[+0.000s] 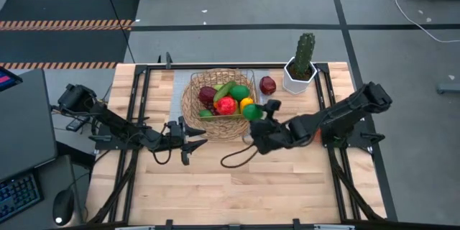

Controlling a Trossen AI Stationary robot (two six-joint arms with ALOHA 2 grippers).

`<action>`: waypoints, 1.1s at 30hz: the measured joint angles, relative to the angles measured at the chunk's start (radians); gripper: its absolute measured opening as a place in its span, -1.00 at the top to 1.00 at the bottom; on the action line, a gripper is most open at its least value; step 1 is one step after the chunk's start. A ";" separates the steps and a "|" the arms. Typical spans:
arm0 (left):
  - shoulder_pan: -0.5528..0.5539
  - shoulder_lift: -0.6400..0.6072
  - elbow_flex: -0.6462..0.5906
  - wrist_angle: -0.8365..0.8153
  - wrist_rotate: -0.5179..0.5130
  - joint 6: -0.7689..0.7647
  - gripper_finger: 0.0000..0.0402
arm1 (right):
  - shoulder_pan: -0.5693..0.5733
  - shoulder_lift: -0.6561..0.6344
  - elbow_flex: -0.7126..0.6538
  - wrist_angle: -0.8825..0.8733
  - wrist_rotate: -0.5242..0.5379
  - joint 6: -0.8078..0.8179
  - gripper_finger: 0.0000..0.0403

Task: Build produce basket
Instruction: Put the green lime into the gold wire basket

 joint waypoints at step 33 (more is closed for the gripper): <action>0.003 0.000 0.000 -0.029 0.000 0.001 0.14 | -0.378 0.001 0.000 0.804 -0.693 -0.186 -0.73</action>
